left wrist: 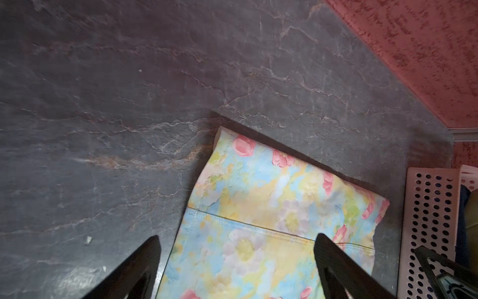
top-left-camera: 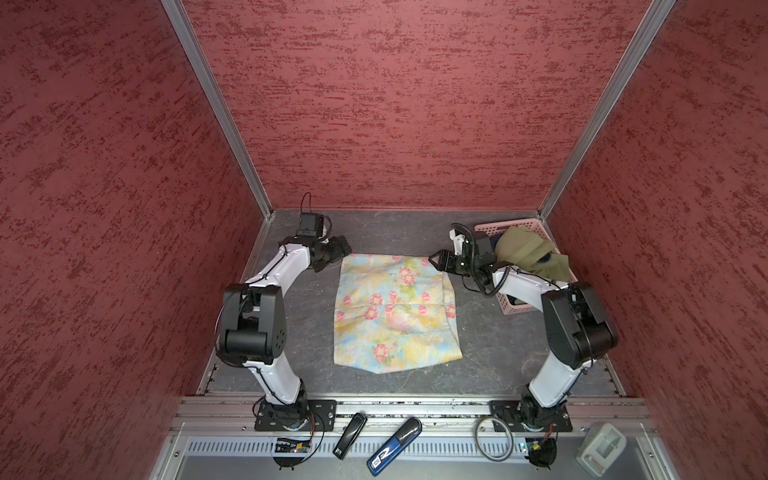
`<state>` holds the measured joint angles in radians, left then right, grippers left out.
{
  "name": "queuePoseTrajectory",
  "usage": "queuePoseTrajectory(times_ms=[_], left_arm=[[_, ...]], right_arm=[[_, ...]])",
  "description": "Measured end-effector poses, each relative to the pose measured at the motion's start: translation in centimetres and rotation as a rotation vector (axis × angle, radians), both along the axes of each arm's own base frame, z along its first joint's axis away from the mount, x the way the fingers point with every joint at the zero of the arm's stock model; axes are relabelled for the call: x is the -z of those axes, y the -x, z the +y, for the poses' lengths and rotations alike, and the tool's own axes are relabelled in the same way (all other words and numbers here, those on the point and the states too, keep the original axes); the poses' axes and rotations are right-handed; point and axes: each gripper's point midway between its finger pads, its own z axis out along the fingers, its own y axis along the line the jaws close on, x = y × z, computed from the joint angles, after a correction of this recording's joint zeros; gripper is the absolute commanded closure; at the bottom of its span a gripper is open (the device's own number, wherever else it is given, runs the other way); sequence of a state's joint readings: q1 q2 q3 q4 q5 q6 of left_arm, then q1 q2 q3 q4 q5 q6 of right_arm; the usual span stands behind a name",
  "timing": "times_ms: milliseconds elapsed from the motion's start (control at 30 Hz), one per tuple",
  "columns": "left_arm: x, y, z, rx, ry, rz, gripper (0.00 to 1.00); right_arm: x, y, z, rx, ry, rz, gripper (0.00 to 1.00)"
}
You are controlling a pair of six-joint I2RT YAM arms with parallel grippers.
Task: Fold and stack skirts
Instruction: Rotate the skirt at the center of the table.
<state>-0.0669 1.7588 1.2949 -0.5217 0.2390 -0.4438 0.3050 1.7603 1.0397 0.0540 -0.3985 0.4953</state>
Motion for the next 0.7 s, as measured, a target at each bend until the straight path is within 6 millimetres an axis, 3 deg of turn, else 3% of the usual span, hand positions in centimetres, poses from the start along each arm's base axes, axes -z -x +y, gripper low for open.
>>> queuePoseTrajectory(times_ms=[167, 433, 700], left_arm=[[2.5, -1.9, -0.8, 0.03, 0.03, 0.048, 0.25], [5.7, -3.8, -0.4, 0.028, 0.08, 0.098, 0.28], [6.4, -5.3, -0.7, 0.071, 0.134, 0.059, 0.45]], right_arm=[[1.6, -0.5, -1.4, 0.054, -0.04, 0.075, 0.37], [3.5, -1.0, -2.5, 0.092, -0.068, 0.142, 0.38], [4.6, -1.2, -2.1, 0.08, -0.104, 0.171, 0.39]])
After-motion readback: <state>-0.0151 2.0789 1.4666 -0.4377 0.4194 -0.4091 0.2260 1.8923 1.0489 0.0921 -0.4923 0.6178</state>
